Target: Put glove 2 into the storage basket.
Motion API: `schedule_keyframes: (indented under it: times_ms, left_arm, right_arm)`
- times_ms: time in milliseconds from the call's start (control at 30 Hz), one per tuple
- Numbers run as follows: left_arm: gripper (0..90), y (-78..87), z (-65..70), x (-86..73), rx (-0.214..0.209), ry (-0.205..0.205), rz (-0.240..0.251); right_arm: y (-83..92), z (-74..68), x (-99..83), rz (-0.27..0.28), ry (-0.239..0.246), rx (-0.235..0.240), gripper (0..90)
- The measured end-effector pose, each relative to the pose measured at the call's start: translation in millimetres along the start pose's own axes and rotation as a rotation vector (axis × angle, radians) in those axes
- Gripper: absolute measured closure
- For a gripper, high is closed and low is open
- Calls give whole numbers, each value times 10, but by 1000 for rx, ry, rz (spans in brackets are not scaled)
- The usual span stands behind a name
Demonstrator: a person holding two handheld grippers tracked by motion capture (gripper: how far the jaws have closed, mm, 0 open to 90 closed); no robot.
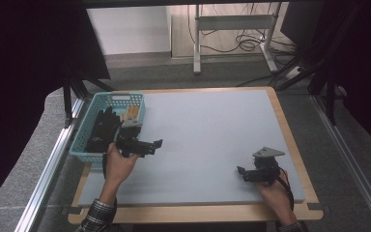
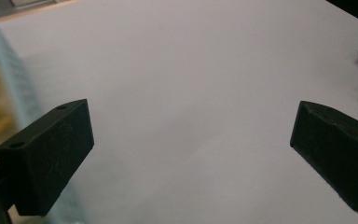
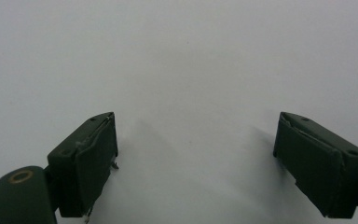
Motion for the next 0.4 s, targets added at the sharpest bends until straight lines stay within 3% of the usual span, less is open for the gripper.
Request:
schedule_keyframes:
  times_ms: [200, 400]
  left_arm:
    - [0, -279, 363, -213, -48, -45, -10]
    - [0, -418, 491, -346, -56, -64, -36]
  right_arm:
    - [0, 0, -1, 0, 0, 0, 130]
    - [1, 0, -5, -1, 0, 1, 129]
Point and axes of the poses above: each handheld gripper's, and its own axes: y roughly backward along the jaws, x roughly out of its top, z roughly to its right, the point moved 9 cm from there along -y, roughly forward along the jaws, and after that the axes turned 12 degrees about -y, right-handed, at the moved point
